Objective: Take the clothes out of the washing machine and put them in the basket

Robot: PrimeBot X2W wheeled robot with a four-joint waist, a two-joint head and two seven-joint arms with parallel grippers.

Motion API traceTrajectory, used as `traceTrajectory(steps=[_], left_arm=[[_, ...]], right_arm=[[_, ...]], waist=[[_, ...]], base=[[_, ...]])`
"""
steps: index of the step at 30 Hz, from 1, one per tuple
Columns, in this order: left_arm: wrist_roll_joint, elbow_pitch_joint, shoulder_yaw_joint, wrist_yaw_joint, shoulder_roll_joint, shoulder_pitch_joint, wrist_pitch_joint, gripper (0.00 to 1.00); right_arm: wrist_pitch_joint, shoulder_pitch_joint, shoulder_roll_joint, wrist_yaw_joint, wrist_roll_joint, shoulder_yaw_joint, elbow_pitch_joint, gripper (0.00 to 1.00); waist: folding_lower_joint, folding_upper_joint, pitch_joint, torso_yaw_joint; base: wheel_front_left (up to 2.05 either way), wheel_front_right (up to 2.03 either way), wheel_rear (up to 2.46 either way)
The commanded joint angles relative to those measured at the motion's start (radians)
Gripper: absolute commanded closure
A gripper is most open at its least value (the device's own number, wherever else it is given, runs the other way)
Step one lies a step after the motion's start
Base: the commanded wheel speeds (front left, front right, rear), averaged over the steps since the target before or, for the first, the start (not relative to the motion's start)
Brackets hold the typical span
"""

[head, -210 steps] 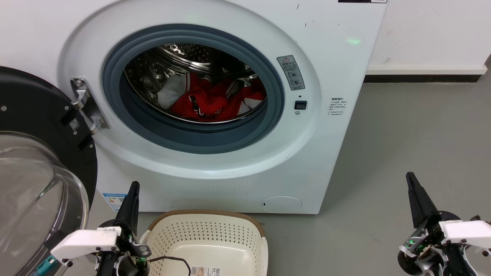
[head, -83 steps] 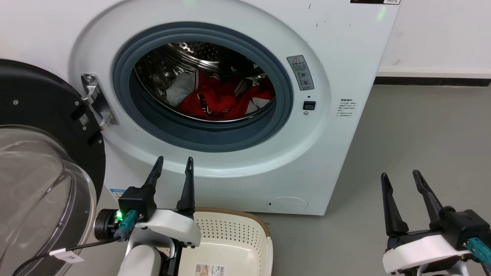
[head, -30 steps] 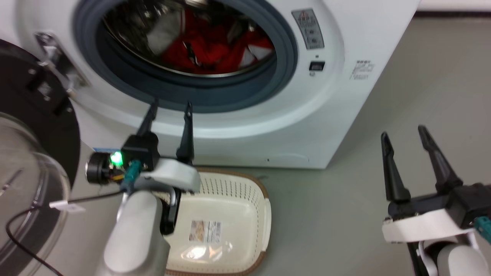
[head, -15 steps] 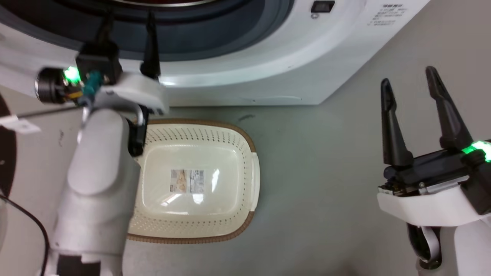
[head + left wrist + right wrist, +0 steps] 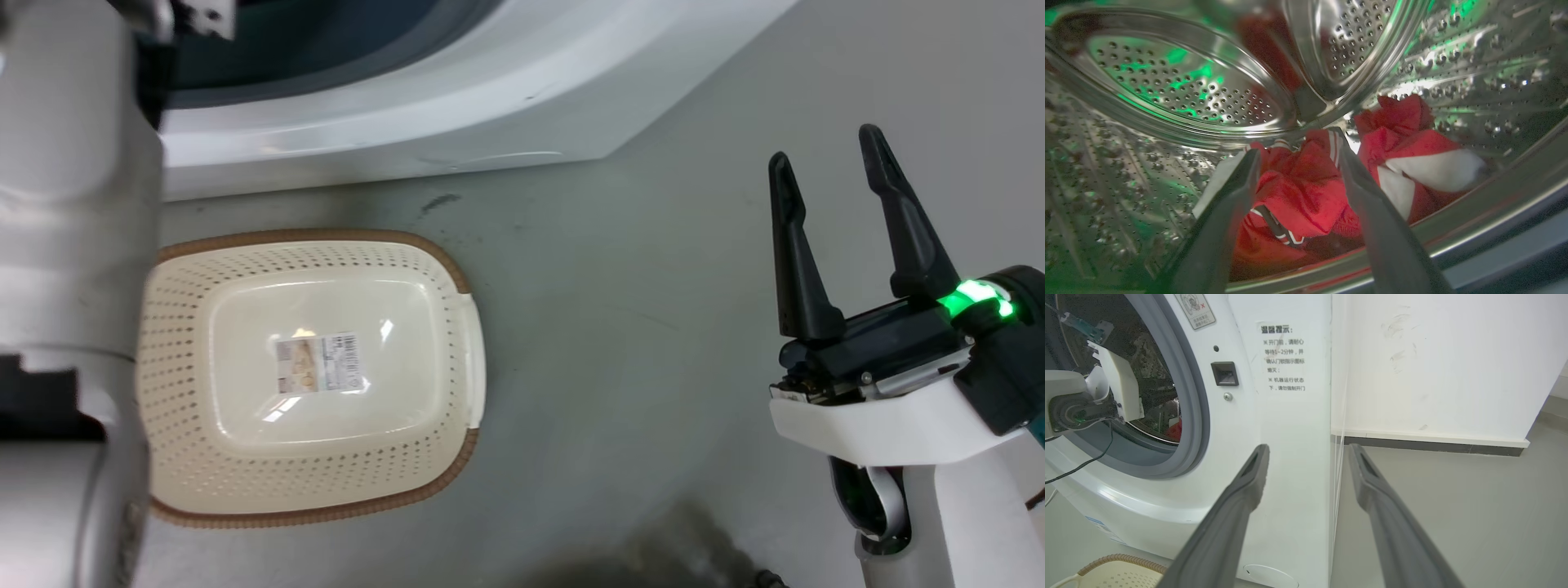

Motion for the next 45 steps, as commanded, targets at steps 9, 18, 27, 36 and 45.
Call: traceTrajectory(steps=[9, 18, 27, 36, 45], left_arm=[[0.088, 0.166, -0.078, -0.049, 0.115, -0.227, 0.254, 0.00], [0.094, 0.274, -0.098, -0.074, 0.178, -0.340, 0.533, 0.00], [0.083, 0.282, -0.103, -0.055, 0.217, -0.328, 0.669, 1.00], [0.072, 0.161, -0.116, -0.014, 0.221, -0.282, 0.583, 1.00], [-0.031, 0.026, -0.073, 0.034, 0.168, -0.104, 0.211, 1.00]], right_arm=[[-0.018, -0.038, 0.002, 0.000, 0.068, 0.043, 0.055, 0.00], [-0.018, -0.042, 0.002, -0.001, 0.128, 0.090, 0.072, 0.00], [-0.019, -0.030, 0.002, -0.001, 0.165, 0.128, 0.083, 0.00], [-0.019, -0.040, 0.002, -0.001, 0.170, 0.130, 0.097, 0.00], [-0.019, -0.027, 0.002, -0.001, 0.117, 0.093, 0.138, 0.00]], waist=[[-0.0002, 0.0000, 0.081, -0.107], [-0.0002, 0.0000, 0.120, -0.177], [-0.0002, 0.0000, 0.131, -0.212], [-0.0002, 0.0000, 0.117, -0.205], [-0.0002, 0.0000, -0.033, -0.134]], base=[[0.00, 0.00, 0.00], [0.00, 0.00, 0.00], [0.00, 0.00, 0.00], [0.00, 0.00, 0.00], [0.00, 0.00, 0.00]])
